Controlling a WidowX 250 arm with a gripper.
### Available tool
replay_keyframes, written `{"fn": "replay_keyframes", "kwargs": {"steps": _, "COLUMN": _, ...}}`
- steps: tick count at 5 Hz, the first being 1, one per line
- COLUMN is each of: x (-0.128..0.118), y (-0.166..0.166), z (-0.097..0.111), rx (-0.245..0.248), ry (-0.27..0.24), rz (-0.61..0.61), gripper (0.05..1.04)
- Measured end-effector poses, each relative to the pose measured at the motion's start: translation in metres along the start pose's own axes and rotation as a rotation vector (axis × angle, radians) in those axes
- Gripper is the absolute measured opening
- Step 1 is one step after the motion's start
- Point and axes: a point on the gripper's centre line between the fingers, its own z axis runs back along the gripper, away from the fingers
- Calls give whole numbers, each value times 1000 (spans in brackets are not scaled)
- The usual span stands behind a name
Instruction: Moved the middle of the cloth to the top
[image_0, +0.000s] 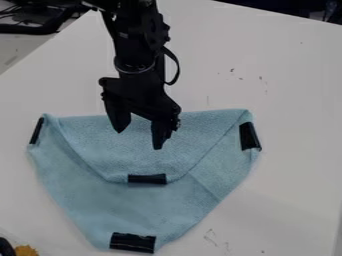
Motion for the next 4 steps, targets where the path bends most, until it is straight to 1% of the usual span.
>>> {"fn": "replay_keyframes", "kwargs": {"steps": 1, "x": -3, "y": -2, "z": -6, "rx": -9, "ry": 23, "rz": 0, "gripper": 999}}
{"fn": "replay_keyframes", "kwargs": {"steps": 2, "x": -4, "y": -10, "z": -25, "rx": -59, "ry": 38, "rz": -1, "gripper": 999}}
{"fn": "replay_keyframes", "kwargs": {"steps": 3, "x": -5, "y": -10, "z": -37, "rx": -69, "ry": 11, "rz": 2, "gripper": 999}}
{"fn": "replay_keyframes", "kwargs": {"steps": 4, "x": -14, "y": -6, "z": -47, "rx": -84, "ry": 19, "rz": 16, "gripper": 999}}
